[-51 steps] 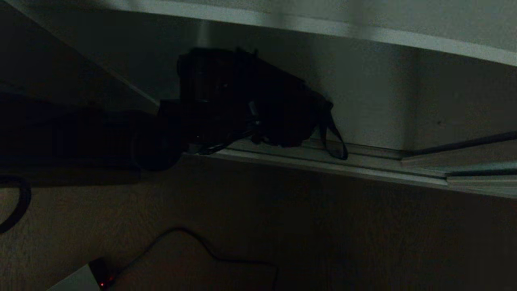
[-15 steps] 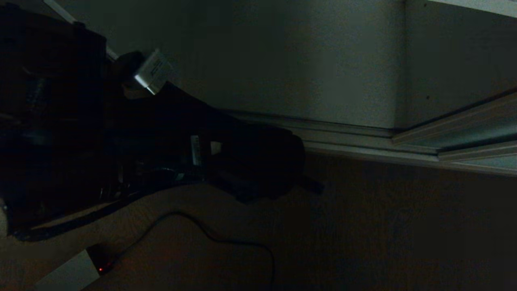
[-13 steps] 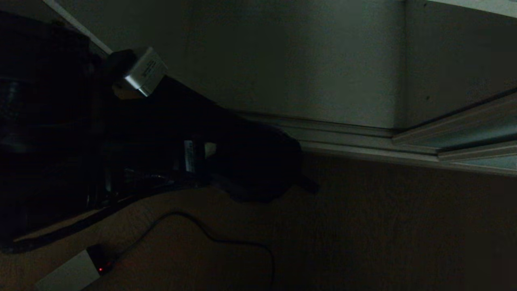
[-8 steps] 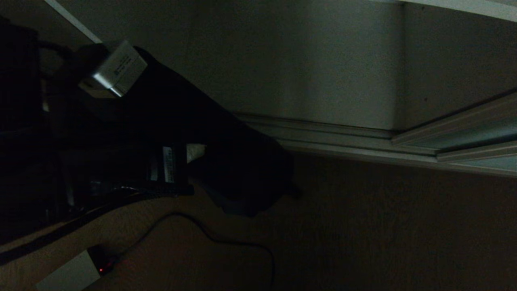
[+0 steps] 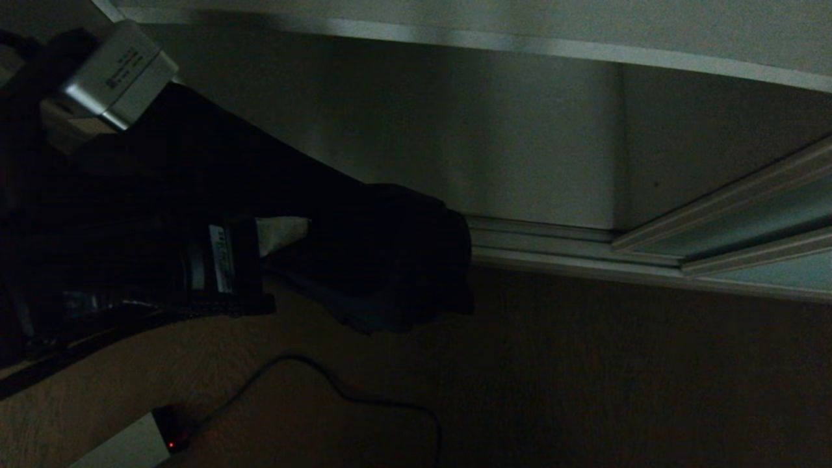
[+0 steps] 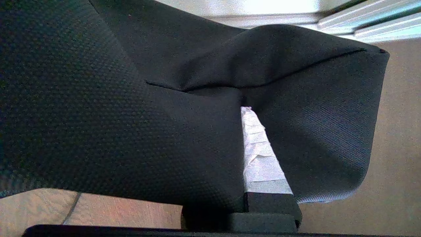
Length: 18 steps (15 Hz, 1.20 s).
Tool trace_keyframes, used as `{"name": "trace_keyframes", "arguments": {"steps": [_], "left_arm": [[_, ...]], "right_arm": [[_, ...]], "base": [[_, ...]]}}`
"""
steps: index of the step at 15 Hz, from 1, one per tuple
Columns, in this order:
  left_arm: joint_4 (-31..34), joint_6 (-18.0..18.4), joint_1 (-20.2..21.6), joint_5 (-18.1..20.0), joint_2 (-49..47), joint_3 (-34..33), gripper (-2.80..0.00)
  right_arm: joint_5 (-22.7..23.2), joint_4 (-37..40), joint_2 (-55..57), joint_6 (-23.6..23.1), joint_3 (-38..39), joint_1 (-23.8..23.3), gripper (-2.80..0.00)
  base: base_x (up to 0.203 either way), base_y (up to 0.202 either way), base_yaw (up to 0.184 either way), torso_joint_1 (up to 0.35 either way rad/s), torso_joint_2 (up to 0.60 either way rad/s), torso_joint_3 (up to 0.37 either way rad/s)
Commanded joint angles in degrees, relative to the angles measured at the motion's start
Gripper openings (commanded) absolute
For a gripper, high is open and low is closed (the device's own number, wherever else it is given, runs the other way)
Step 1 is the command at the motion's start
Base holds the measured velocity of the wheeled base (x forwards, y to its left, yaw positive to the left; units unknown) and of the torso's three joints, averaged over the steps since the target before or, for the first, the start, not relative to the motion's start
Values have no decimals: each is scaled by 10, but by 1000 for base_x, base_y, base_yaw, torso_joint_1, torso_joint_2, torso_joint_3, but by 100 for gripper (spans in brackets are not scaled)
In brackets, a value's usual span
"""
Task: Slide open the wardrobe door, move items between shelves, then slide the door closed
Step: Place the bag on the higher shelf
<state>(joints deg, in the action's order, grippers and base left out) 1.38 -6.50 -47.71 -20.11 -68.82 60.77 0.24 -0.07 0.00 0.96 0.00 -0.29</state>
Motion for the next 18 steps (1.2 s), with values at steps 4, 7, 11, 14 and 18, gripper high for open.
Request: {"name": "trace_keyframes", "arguments": {"steps": [4, 7, 11, 14, 18], "left_arm": [[-1, 2, 0, -1, -4, 4, -280], [-1, 4, 0, -1, -4, 10, -280], [-8, 6, 0, -2, -4, 11, -280], [-8, 7, 0, -2, -4, 27, -280], [-11, 16, 1, -2, -5, 51, -280]], "right_arm": [[1, 0, 0, 0, 0, 0, -280], [1, 0, -1, 0, 0, 0, -280], [1, 0, 0, 0, 0, 0, -280], [1, 0, -1, 0, 0, 0, -280], [0, 0, 0, 0, 0, 0, -280]], "base": [[0, 0, 0, 5, 1, 202], [0, 0, 0, 2, 2, 206], [0, 0, 0, 3, 2, 202], [0, 0, 0, 3, 3, 208], [0, 0, 0, -1, 3, 200]]}}
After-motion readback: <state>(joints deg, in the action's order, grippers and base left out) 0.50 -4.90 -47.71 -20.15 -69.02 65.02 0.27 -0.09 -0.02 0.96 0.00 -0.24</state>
